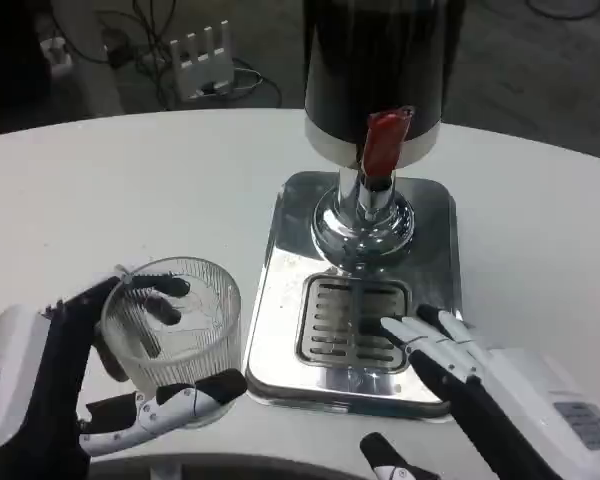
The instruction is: Grasp the cup under the faucet to collect the drink, then remove the cup.
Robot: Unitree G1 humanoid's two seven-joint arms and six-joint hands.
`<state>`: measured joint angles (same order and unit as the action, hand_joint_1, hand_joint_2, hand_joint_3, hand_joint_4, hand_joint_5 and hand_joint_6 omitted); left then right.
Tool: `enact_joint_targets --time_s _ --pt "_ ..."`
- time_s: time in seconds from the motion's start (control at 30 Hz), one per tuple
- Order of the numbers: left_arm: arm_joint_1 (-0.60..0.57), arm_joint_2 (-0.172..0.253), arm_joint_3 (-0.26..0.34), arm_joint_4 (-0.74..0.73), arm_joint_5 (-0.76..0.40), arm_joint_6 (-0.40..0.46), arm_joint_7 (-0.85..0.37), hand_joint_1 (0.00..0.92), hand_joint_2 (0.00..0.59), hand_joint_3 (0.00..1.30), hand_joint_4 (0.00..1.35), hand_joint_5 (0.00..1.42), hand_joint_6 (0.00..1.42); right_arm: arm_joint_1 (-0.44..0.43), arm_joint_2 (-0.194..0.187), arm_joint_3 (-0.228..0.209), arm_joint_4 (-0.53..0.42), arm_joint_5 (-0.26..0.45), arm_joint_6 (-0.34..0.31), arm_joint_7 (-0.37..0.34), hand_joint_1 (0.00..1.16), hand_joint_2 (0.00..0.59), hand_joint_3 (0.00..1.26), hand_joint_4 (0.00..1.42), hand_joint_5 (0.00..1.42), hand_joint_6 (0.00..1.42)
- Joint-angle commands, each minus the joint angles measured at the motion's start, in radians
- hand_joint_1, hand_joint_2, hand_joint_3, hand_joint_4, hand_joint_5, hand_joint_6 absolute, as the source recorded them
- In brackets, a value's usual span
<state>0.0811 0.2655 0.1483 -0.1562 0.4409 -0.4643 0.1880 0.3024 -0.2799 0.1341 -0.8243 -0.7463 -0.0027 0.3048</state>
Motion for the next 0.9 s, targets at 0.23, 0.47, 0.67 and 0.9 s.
enact_joint_targets --time_s 0.23,0.47,0.67,0.9 --pt "-0.016 -0.002 -0.004 0.003 0.008 -0.010 0.022 0.767 0.000 0.89 0.87 0.92 1.06 0.014 0.004 -0.005 0.013 0.014 -0.004 -0.010 0.56 0.446 0.14 0.09 0.00 0.00" --pt "-0.097 0.020 0.000 0.151 -0.017 -0.033 0.029 0.730 0.000 0.89 0.88 0.93 1.07 0.014 0.003 -0.008 0.014 0.014 0.002 -0.005 0.56 0.446 0.14 0.09 0.00 0.00" --pt "-0.202 0.050 -0.009 0.297 0.002 -0.059 0.065 0.722 0.000 0.89 0.88 0.95 1.09 0.017 0.008 -0.017 0.003 0.009 0.011 -0.007 0.56 0.446 0.14 0.09 0.00 0.00" --pt "-0.344 0.096 -0.039 0.526 0.015 -0.116 0.125 0.713 0.000 0.90 0.90 0.96 1.11 0.038 0.004 -0.040 -0.012 0.011 0.018 0.002 0.56 0.446 0.14 0.09 0.00 0.00"
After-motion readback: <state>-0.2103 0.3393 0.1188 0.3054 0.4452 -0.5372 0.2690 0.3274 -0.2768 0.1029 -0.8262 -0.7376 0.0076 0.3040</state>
